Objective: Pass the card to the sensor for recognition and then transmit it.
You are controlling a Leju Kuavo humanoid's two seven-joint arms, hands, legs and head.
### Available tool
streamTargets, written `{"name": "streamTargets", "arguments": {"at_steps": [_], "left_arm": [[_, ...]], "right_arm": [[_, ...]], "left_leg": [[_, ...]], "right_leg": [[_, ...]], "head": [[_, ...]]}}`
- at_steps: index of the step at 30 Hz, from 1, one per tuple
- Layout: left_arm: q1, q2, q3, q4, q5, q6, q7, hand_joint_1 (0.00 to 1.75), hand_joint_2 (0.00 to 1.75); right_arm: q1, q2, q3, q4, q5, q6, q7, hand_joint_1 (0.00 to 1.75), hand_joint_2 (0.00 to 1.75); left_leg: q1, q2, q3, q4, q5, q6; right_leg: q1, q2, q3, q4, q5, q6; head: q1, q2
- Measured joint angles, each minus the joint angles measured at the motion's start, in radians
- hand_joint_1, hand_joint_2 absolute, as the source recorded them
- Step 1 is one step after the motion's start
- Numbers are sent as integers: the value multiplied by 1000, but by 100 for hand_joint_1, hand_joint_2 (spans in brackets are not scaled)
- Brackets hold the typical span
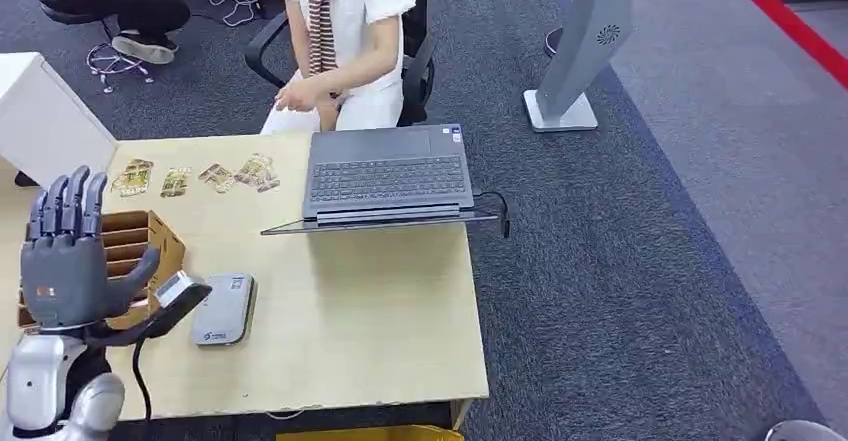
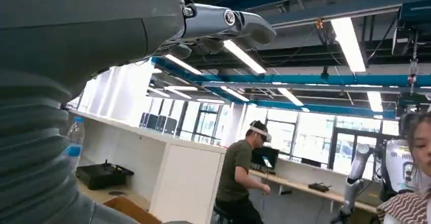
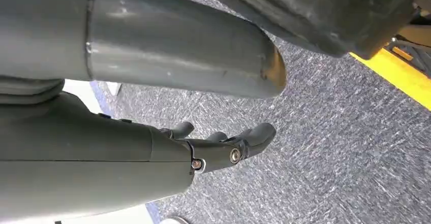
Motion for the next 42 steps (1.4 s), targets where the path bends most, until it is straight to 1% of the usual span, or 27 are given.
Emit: {"name": "streamTargets", "arguments": {"at_steps": [2, 5, 8, 13, 21, 34, 42], "left_arm": [[52, 4, 5, -31, -27, -52, 18, 0, 175], [126, 16, 6, -50, -45, -131, 42, 0, 175], [189, 24, 7, -61, -50, -160, 54, 0, 175], [250, 24, 18, -66, -43, -165, 74, 0, 175], [279, 24, 104, -66, -39, -173, 81, 0, 175], [280, 23, 135, -63, -48, -183, 84, 0, 175], [233, 24, 193, 3, -44, -182, 91, 0, 175]], "right_arm": [[2, 0, -7, 0, -2, -1, -2, 0, 0], [7, 0, -14, 0, -9, -5, -5, 0, 0], [10, 0, -17, 0, -13, -10, -7, 0, 0], [11, -1, -19, 0, -13, -14, -9, 0, 0], [11, -2, -34, 0, -8, -17, -3, 0, 0], [11, -2, -37, 0, 5, -14, -3, 0, 0], [11, -8, -37, 0, 7, -14, -12, 0, 0]], "left_leg": [[0, 0, 0, 0, -1, 0], [0, 0, 0, 0, -1, 0], [0, 0, 0, 0, -1, 0], [0, 0, 0, 0, -1, 0], [0, 0, 0, 0, 0, 0], [1, -1, 0, 0, 0, 1], [1, 0, 0, 0, 0, 0]], "right_leg": [[0, 0, 0, 0, 0, 0], [0, 0, 0, 0, 0, 0], [0, 0, 0, 0, 0, 0], [0, 0, 0, 0, 0, 0], [0, 0, 0, 0, 0, 0], [0, -1, 0, 0, 0, 0], [0, -1, 0, 0, 0, 0]], "head": [[0, 0], [0, 0], [0, 0], [0, 0], [0, 0], [0, 0], [0, 0]]}}
